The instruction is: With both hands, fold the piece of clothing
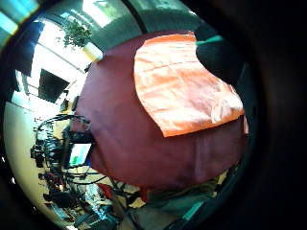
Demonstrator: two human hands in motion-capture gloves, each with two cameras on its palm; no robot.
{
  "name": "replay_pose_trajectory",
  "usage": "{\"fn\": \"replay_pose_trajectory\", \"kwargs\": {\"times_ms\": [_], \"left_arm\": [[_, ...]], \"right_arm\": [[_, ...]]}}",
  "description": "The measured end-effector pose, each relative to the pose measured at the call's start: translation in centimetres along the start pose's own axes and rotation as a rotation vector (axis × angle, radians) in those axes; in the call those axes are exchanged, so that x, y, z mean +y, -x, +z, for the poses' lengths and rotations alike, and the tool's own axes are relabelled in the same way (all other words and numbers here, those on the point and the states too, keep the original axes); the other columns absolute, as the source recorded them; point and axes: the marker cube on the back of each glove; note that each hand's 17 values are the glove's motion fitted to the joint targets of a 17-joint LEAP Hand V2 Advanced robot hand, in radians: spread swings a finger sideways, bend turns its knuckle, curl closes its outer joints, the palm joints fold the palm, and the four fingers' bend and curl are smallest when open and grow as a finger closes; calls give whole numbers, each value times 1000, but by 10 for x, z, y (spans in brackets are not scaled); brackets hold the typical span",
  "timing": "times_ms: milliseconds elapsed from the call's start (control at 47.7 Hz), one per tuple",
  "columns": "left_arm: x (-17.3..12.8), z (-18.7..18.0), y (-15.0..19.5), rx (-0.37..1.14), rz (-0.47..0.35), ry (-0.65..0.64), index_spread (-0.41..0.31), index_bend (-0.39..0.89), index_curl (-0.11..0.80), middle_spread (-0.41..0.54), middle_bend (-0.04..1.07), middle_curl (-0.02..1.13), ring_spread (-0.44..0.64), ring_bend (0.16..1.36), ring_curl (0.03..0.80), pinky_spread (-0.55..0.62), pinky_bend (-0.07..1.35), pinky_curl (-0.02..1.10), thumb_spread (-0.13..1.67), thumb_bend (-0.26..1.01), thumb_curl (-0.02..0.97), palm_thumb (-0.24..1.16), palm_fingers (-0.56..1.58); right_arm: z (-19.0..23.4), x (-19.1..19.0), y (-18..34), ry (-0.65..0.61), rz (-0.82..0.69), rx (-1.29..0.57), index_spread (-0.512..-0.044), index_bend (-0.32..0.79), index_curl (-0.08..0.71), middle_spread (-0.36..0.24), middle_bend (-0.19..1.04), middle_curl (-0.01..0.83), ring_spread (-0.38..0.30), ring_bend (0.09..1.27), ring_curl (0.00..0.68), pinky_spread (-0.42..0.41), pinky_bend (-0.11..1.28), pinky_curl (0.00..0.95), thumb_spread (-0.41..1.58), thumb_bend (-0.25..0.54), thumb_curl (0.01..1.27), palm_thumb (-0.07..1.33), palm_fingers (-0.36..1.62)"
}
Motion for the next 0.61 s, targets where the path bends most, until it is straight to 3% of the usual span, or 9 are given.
{"fn": "replay_pose_trajectory", "kwargs": {"times_ms": [126,399,504,608], "left_arm": [[6,42,-3,16,12,93,-108,106,277,-76,244,420,50,544,333,220,390,326,1085,-17,323,464,579],[9,93,-2,-48,53,229,-111,122,275,-95,229,432,20,546,347,173,406,356,1044,-24,345,483,580],[13,99,-2,-53,54,277,-115,136,281,-101,210,430,11,539,346,167,403,362,1043,-19,350,495,581],[35,64,-7,-71,37,377,-132,163,301,-117,196,426,-5,524,342,157,371,358,1059,-9,359,539,619]], "right_arm": [[31,9,-26,63,100,-11,-332,108,276,20,211,287,131,410,301,223,631,342,1138,51,361,644,319],[95,5,-49,133,101,-105,-300,125,264,13,214,327,97,420,317,200,602,342,1156,-4,374,683,361],[110,8,-53,213,83,-58,-281,140,270,13,210,338,87,427,325,192,580,338,1165,-16,376,684,394],[119,9,-56,279,88,3,-273,179,293,-1,198,344,71,396,319,188,533,328,1154,-25,368,662,449]]}}
